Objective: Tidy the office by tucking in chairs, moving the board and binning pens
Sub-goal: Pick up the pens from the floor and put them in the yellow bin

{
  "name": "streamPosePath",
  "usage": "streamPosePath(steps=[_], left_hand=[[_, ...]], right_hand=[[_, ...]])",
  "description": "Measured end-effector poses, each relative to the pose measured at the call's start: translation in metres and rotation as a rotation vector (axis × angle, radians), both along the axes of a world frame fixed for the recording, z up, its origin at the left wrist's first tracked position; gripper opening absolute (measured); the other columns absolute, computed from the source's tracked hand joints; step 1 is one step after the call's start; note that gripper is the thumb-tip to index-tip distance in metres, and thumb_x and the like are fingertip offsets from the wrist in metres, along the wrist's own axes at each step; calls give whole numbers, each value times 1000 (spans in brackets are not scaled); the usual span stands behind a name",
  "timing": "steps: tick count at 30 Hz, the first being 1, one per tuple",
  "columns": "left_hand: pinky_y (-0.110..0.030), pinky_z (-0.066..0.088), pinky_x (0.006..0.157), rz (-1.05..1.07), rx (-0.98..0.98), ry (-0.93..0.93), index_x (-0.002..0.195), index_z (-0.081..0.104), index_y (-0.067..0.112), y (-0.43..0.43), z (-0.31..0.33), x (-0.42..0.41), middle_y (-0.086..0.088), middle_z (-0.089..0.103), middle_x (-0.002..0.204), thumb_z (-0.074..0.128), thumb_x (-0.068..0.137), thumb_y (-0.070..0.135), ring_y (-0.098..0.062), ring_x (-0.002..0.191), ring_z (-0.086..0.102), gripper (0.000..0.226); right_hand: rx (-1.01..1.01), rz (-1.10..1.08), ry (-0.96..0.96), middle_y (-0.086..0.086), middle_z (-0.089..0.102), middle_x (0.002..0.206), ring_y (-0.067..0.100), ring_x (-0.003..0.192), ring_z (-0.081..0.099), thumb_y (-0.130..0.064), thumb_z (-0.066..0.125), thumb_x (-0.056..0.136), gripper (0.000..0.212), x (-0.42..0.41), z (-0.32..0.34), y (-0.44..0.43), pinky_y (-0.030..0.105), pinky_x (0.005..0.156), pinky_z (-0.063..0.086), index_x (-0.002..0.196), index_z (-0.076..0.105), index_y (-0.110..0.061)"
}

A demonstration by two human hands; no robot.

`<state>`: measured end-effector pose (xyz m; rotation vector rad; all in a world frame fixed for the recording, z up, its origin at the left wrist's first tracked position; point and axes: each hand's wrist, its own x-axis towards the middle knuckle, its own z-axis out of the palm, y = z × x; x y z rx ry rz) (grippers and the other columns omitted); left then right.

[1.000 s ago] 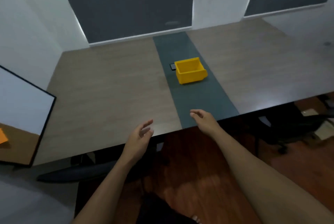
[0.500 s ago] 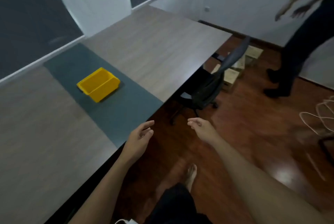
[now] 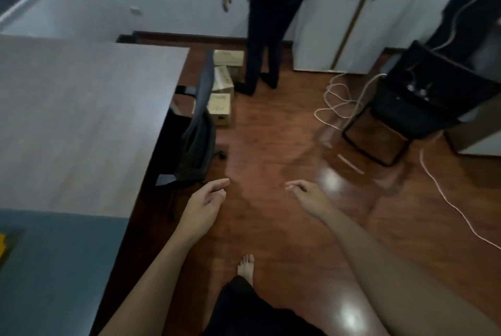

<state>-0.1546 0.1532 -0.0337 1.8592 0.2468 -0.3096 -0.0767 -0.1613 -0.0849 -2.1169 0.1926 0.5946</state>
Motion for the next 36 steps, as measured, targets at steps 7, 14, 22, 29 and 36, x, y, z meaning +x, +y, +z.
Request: streamPosePath(steps=[7, 14, 22, 29, 36], left_hand=[[-25, 48, 108, -346, 31, 53, 135, 68, 46, -77, -22, 88, 27, 65, 138, 55, 111, 35, 5, 131, 58, 29], [-32, 57, 100, -677, 65, 51, 128, 72, 41, -184, -25, 145, 26, 74, 127, 59, 110, 26, 3, 119, 68, 27], [-28, 56, 95, -875, 19, 33, 127, 76, 20, -322, -15, 149, 11, 80, 120, 61, 107, 10, -16, 115, 72, 27], [-39, 52, 111, -889, 44, 53, 124, 76, 20, -418, -20, 126, 9, 81, 117, 60, 106, 7, -14, 115, 74, 27], [-29, 55, 104, -826, 53, 106, 129, 74, 26, -492, -17, 98, 14, 79, 121, 56, 110, 15, -2, 115, 72, 28]], right_hand=[[26, -399, 64, 8, 80, 121, 31, 115, 76, -19, 65, 109, 17, -33, -30, -107, 47, 108, 58, 118, 79, -15], [67, -813, 95, 17, 75, 124, 21, 96, 70, -8, 57, 111, 26, -112, -30, -180, 4, 59, 47, 130, 73, 3], [151, -1123, 112, 12, 79, 121, 9, 89, 73, -14, 61, 109, 24, -173, -36, -261, 21, 72, 53, 127, 75, -9], [211, -1147, 100, 11, 80, 122, 12, 93, 76, -17, 62, 109, 23, -191, -49, -349, 28, 79, 55, 127, 75, -12], [205, -1053, 113, 20, 76, 123, 15, 89, 71, -8, 57, 111, 27, -192, -60, -440, 7, 60, 51, 131, 72, 1]])
